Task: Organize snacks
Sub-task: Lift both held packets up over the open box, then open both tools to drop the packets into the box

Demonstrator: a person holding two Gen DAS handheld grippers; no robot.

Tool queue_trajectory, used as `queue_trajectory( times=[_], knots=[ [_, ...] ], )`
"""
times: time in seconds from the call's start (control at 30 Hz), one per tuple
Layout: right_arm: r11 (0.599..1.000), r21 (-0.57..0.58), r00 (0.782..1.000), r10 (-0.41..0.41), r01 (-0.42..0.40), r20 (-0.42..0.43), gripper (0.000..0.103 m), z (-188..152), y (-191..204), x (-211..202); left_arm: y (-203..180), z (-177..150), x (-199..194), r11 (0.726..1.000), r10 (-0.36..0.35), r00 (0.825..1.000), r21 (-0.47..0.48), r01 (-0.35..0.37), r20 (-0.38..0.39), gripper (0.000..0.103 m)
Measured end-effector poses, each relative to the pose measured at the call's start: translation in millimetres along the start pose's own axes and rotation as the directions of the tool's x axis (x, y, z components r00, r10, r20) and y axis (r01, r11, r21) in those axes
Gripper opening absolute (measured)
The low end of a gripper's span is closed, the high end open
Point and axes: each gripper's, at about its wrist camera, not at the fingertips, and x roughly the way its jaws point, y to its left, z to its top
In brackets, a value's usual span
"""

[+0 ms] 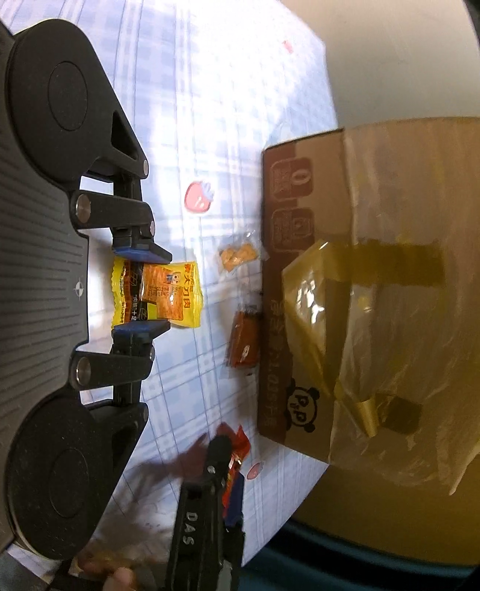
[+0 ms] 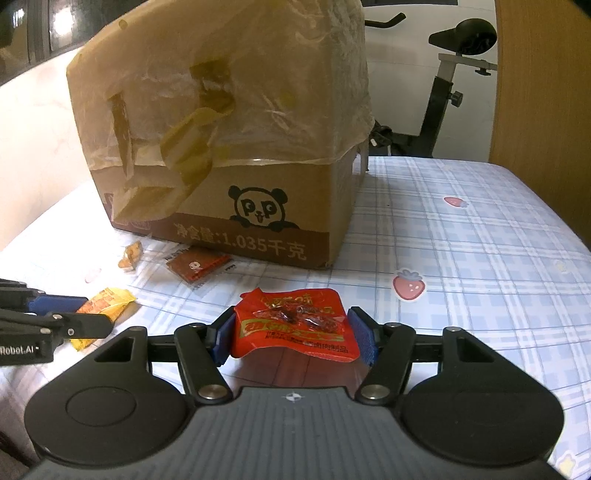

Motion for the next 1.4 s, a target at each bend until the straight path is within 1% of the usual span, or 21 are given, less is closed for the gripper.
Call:
queue_trajectory(
  times=[0.13, 0.23, 0.33, 0.4, 0.53, 0.73, 0.83, 0.93, 1.03, 1.1, 1.13, 1.17, 1.23, 1.27, 1.33, 1.4],
  knots=[
    [1.0, -0.004, 0.999, 0.005, -0.005, 0.036, 0.065, 1.5, 1.9, -10.5, 8.3, 5.0, -21.6, 1.0, -0.017, 0.999, -0.016, 0.018, 0.049, 0.033],
    [1.0, 0.005, 0.997, 0.013, -0.013, 0.071, 0.065, 8.0, 3.8, -23.5, 13.6, 12.9, -36.1, 1.0, 0.005, 0.997, -0.015, -0.004, 0.08, 0.033],
    [1.0, 0.001, 0.993, 0.019, -0.019, 0.114, 0.065, 18.4, 7.5, -39.3, 20.1, 22.0, -47.2, 0.999, 0.015, 0.995, -0.046, -0.011, 0.101, 0.033],
    [1.0, -0.006, 0.989, 0.026, -0.026, 0.146, 0.065, 27.1, 10.4, -50.2, 21.7, 26.9, -54.7, 0.998, 0.027, 0.993, -0.055, -0.021, 0.116, 0.033],
    [0.999, -0.02, 0.978, 0.043, -0.04, 0.202, 0.065, 44.8, 18.1, -69.5, 22.2, 34.9, -67.8, 0.997, 0.025, 0.989, -0.079, -0.013, 0.146, 0.033],
    [0.998, -0.045, 0.954, 0.063, -0.052, 0.292, 0.065, 76.5, 28.7, -95.0, 23.5, 52.6, -84.0, 0.996, 0.019, 0.98, -0.084, -0.003, 0.198, 0.033],
    [0.996, -0.061, 0.94, 0.077, -0.06, 0.332, 0.065, 94.2, 32.9, -103.9, 26.3, 65.1, -91.2, 0.997, 0.013, 0.972, -0.081, 0.007, 0.235, 0.033],
    [0.994, -0.077, 0.928, 0.097, -0.074, 0.36, 0.065, 114.8, 36.6, -109.4, 29.2, 85.1, -101.2, 0.997, 0.002, 0.96, -0.068, 0.018, 0.282, 0.033],
    [0.992, -0.082, 0.917, 0.125, -0.101, 0.379, 0.065, 140.2, 36.7, -108.0, 31.8, 112.5, -109.4, 0.999, 0.003, 0.941, -0.052, 0.015, 0.339, 0.033],
    [0.99, -0.079, 0.911, 0.139, -0.117, 0.389, 0.065, 159.2, 36.0, -102.8, 35.3, 134.5, -115.0, 0.998, -0.002, 0.923, -0.059, 0.026, 0.384, 0.033],
    [0.989, -0.075, 0.911, 0.144, -0.125, 0.388, 0.065, 167.9, 35.6, -99.0, 34.8, 143.7, -117.7, 0.998, -0.007, 0.915, -0.061, 0.034, 0.403, 0.033],
    [0.99, -0.065, 0.915, 0.142, -0.126, 0.378, 0.065, 178.3, 35.8, -93.1, 35.4, 154.1, -119.0, 0.997, -0.011, 0.907, -0.061, 0.04, 0.421, 0.033],
    [0.99, -0.042, 0.924, 0.141, -0.135, 0.355, 0.065, 193.1, 34.5, -82.3, 33.3, 172.3, -116.3, 0.997, -0.016, 0.897, -0.058, 0.047, 0.443, 0.033],
    [0.989, -0.031, 0.926, 0.145, -0.143, 0.347, 0.065, 199.7, 34.2, -75.6, 32.5, 181.6, -112.8, 0.997, -0.023, 0.895, -0.053, 0.052, 0.446, 0.033],
    [0.99, -0.007, 0.938, 0.137, -0.142, 0.319, 0.065, 209.4, 33.0, -62.6, 30.3, 197.8, -98.5, 0.997, -0.036, 0.903, -0.045, 0.061, 0.428, 0.034],
    [0.989, 0.021, 0.947, 0.133, -0.146, 0.292, 0.065, 217.5, 32.9, -47.6, 30.9, 208.0, -81.3, 0.997, -0.037, 0.92, -0.053, 0.063, 0.391, 0.033]
  ],
)
